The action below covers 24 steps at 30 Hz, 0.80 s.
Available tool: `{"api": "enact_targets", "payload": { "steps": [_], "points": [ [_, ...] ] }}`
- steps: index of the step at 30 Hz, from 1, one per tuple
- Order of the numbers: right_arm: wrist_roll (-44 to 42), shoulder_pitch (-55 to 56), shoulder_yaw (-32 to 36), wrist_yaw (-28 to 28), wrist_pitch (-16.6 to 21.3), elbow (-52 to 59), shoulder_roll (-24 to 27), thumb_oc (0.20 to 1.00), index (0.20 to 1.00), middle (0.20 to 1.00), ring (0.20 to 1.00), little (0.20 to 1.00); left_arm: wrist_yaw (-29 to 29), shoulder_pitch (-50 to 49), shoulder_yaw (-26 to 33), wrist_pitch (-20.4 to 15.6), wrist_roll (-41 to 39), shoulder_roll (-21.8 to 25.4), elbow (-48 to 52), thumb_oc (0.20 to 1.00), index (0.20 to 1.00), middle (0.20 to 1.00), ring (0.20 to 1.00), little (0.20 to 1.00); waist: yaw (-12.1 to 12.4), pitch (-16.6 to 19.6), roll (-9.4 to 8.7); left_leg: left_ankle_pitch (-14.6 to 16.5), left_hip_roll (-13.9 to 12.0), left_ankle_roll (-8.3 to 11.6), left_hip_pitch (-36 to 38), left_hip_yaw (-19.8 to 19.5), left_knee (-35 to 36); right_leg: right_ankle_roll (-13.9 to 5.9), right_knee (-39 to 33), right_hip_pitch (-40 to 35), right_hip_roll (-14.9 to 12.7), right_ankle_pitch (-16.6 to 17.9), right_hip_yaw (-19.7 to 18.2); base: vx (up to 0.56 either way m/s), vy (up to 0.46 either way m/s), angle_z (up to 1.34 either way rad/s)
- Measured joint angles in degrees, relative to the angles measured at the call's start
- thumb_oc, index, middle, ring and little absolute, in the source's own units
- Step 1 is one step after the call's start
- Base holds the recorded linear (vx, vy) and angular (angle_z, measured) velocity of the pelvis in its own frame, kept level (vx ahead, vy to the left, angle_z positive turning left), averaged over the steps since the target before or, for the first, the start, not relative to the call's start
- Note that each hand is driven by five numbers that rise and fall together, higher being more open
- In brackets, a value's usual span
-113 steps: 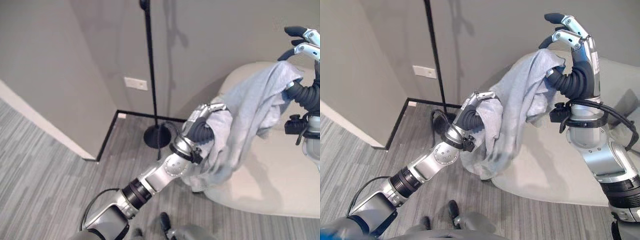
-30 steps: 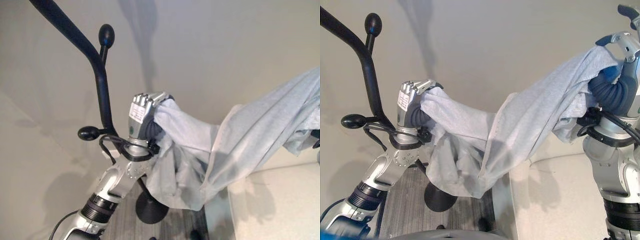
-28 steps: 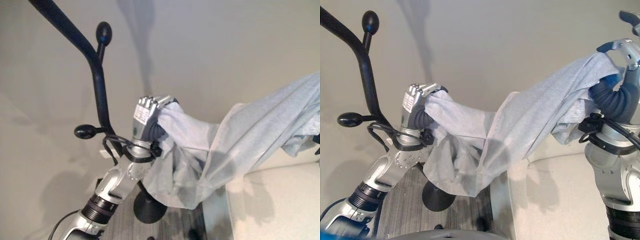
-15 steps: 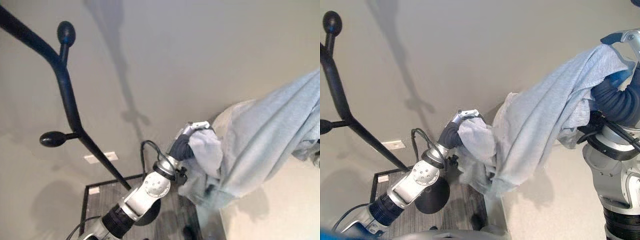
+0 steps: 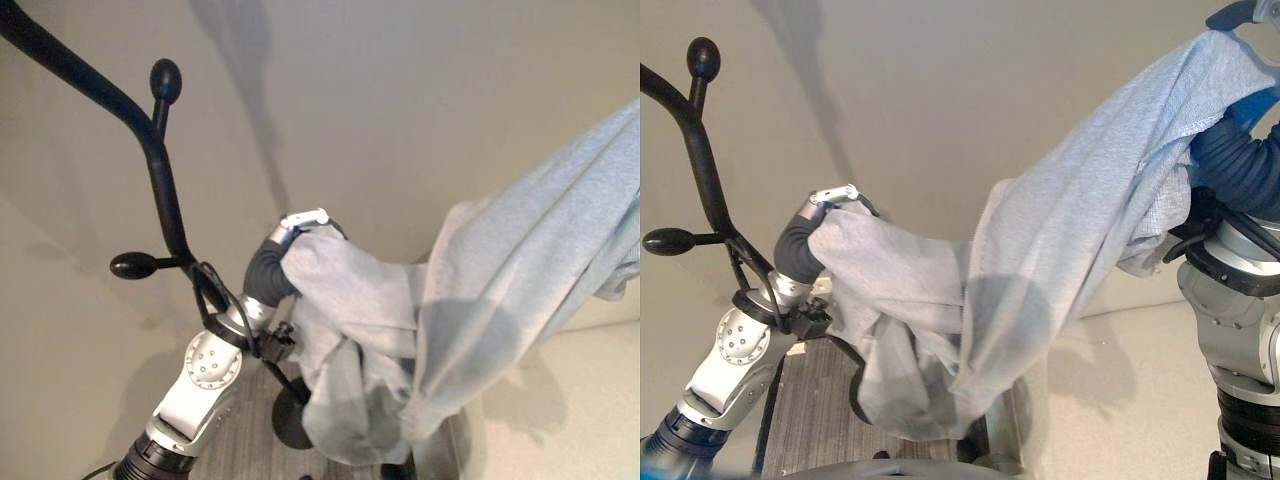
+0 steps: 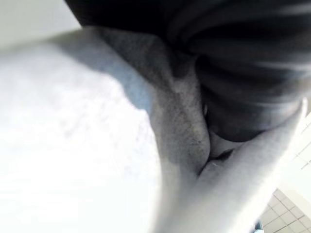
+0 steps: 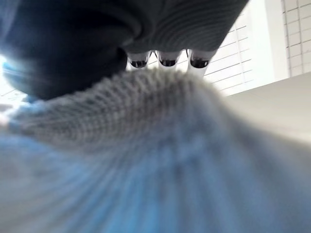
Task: Hang the clothes on the sofa on the clothes rack.
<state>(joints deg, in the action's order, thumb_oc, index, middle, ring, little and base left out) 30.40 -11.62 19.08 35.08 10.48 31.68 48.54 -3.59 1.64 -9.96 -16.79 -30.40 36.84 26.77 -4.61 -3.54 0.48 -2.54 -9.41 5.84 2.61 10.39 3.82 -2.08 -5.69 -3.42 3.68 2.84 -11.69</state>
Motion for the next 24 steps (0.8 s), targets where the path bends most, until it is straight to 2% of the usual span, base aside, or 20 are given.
{"api": "enact_targets", "payload": {
  "steps": [3, 9, 10, 12, 18, 23, 24],
  "points": [
    [-0.03, -1.02, 0.90, -0.73, 0.07, 0.03, 0.04, 0.200, 0.200, 0.200, 0.200, 0.200, -1.22, -1.76, 4.87, -0.47, -0.98, 1.60, 0.03, 0.200, 0.200, 0.200, 0.200, 0.200, 1.37, 0.36, 0.03, 0.18, -0.01, 0.25, 0.87, -0.51, -0.02, 0.30, 0.00, -1.16, -0.02, -0.80, 0.66, 0.02, -0.003, 0.16],
    [0.00, -1.75, 1.51, -1.20, 0.60, 0.04, 0.05, 0.200, 0.200, 0.200, 0.200, 0.200, -1.01, -2.53, 7.28, -0.85, 0.30, 1.56, 0.20, 0.200, 0.200, 0.200, 0.200, 0.200, 3.49, 0.58, -0.22, 0.23, 0.07, 0.33, 0.90, -1.71, -0.22, 0.46, 0.00, -1.92, -0.10, -1.01, 1.84, 0.02, -0.005, 0.10],
    [0.01, -1.76, 3.12, -1.26, 0.85, 0.10, 0.05, 0.200, 0.200, 0.200, 0.200, 0.200, -0.24, -4.03, 10.68, -1.31, 1.19, 1.11, 0.76, 0.200, 0.200, 0.200, 0.200, 0.200, 3.61, 0.64, -0.27, 0.22, 0.10, 0.31, 0.89, -1.76, -0.23, 0.46, 0.00, -1.90, -0.12, -1.01, 1.89, 0.00, 0.000, 0.00],
    [0.00, -1.77, 3.93, -1.21, 0.82, 0.11, 0.05, 0.200, 0.200, 0.200, 0.200, 0.200, 1.00, -4.33, 12.45, -1.59, 2.47, 0.98, 0.75, 0.200, 0.200, 0.200, 0.200, 0.200, 3.95, 0.70, -0.33, 0.22, 0.11, 0.31, 0.90, -1.80, -0.28, 0.46, 0.00, -1.97, -0.15, -1.01, 1.94, 0.00, 0.000, 0.00],
    [0.02, -3.38, 5.18, -1.50, 0.71, 0.16, 0.92, 0.200, 0.200, 0.200, 0.200, 0.200, 9.89, -1.90, 21.29, -2.87, 11.57, -0.91, 1.03, 0.200, 0.200, 0.200, 0.200, 0.200, 4.89, 1.44, -0.46, 0.22, 0.17, 0.32, 0.93, -2.19, -0.79, 0.46, 0.00, -2.37, -0.20, -1.01, 2.30, 0.01, -0.001, 0.04],
    [0.05, -9.34, 2.47, -1.87, 0.62, -0.42, 4.81, 0.200, 0.200, 0.200, 0.200, 0.200, 22.27, 10.83, 24.49, -4.61, 23.94, -0.97, 0.58, 0.200, 0.200, 0.200, 0.200, 0.200, 5.35, 2.23, -0.72, 0.86, 0.02, 0.73, 0.85, -3.25, -1.05, 0.78, 0.00, -3.12, -0.35, -1.24, 3.16, 0.06, 0.002, 0.10],
    [0.04, -11.51, 0.44, -1.93, 0.59, -0.87, 5.04, 0.200, 0.200, 0.200, 0.200, 0.200, 25.37, 14.62, 24.36, -4.40, 28.47, -0.32, 0.06, 0.200, 0.200, 0.200, 0.200, 0.200, 5.28, 2.60, -0.97, 0.88, 0.02, 0.68, 0.98, -3.23, -1.12, 0.75, 0.01, -3.09, -0.36, -1.22, 3.14, 0.00, 0.000, 0.00]
  ]
}}
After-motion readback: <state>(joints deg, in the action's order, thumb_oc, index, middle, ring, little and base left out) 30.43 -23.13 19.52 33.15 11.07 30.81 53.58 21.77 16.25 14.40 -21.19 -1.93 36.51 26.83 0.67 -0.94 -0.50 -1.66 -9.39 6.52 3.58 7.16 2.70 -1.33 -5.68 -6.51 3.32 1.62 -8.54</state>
